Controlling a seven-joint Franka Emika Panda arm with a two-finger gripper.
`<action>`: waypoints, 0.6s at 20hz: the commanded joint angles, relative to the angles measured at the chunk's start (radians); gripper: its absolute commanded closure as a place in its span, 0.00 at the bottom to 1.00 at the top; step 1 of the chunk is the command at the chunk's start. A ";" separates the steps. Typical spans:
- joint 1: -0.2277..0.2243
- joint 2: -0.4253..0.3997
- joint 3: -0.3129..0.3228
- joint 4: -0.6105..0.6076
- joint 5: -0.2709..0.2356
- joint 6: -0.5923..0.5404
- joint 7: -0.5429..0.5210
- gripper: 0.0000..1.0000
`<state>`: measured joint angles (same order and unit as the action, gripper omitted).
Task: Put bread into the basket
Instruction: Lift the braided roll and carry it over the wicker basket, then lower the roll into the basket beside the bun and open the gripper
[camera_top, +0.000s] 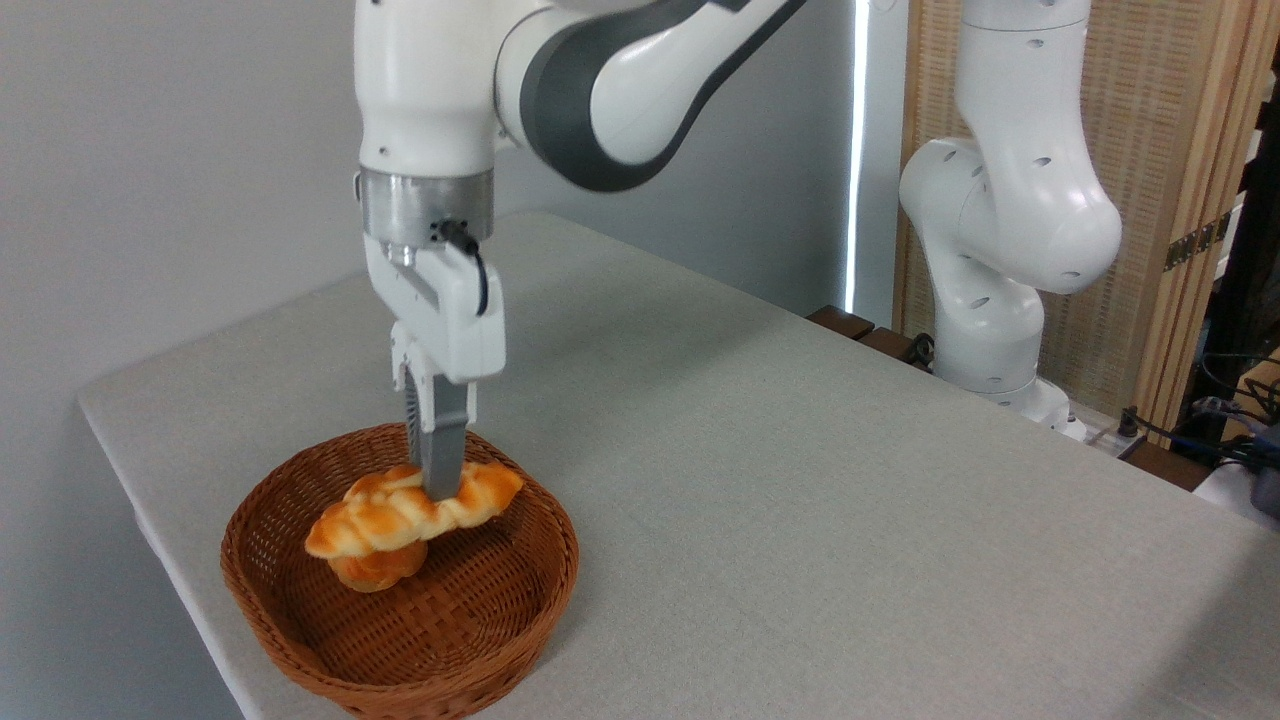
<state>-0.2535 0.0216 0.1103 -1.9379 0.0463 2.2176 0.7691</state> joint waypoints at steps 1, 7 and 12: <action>-0.010 0.024 0.016 0.022 0.000 0.027 0.012 0.92; -0.010 0.032 0.016 0.022 0.001 0.030 0.012 0.65; -0.010 0.034 0.016 0.020 0.006 0.028 0.012 0.35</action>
<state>-0.2535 0.0519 0.1110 -1.9255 0.0463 2.2364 0.7692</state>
